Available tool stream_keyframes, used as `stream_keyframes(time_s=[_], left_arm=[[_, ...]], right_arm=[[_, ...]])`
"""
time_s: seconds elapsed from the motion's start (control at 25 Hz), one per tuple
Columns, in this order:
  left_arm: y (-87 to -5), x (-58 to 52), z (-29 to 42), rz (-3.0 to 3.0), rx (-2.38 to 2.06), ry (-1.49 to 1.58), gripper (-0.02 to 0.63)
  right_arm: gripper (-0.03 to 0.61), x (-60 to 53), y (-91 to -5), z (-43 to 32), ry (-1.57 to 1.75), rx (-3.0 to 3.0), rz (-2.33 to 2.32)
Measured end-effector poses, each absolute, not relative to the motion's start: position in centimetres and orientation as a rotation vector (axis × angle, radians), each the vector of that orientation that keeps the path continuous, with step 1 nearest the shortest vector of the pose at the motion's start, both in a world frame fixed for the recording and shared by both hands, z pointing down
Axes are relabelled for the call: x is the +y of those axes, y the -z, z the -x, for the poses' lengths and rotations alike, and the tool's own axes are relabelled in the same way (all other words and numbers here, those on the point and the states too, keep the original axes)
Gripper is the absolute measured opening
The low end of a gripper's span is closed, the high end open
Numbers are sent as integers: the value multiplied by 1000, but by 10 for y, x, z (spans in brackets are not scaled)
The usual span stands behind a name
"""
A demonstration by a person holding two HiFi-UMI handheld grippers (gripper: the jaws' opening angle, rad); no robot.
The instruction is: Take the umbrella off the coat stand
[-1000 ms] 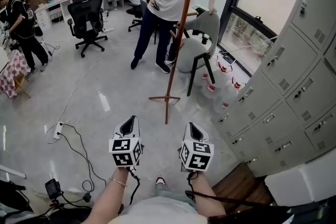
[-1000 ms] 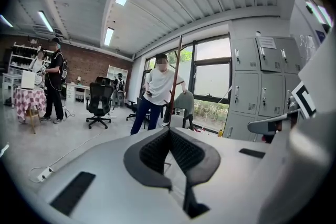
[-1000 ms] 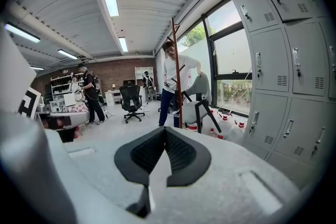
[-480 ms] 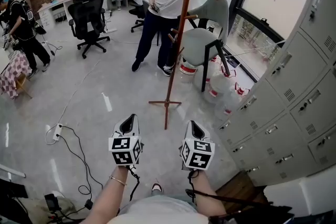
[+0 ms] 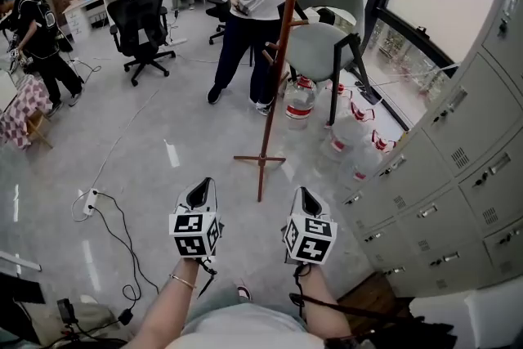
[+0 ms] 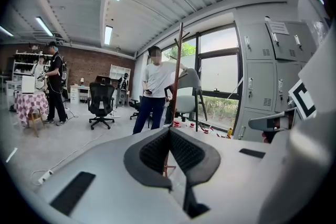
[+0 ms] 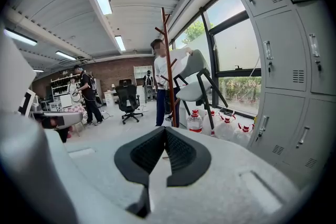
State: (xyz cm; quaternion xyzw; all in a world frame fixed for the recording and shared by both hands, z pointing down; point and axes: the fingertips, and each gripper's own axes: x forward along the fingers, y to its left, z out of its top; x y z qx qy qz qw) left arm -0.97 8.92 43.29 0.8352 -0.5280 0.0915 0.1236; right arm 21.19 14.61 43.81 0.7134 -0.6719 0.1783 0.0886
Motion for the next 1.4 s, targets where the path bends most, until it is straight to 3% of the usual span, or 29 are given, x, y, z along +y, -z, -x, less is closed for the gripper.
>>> stream_keyframes(time_s=[0.56,1.4], left_arm=[[-439,17,-12,-2467,-1501,-273,5],[-424,-182,-29,-2556,-1379,-321,5]], right_arm=[[6,86,-445,-235,-530,-1952,-2155],[6,-99,-438,-237,-571,-1858,-2243]])
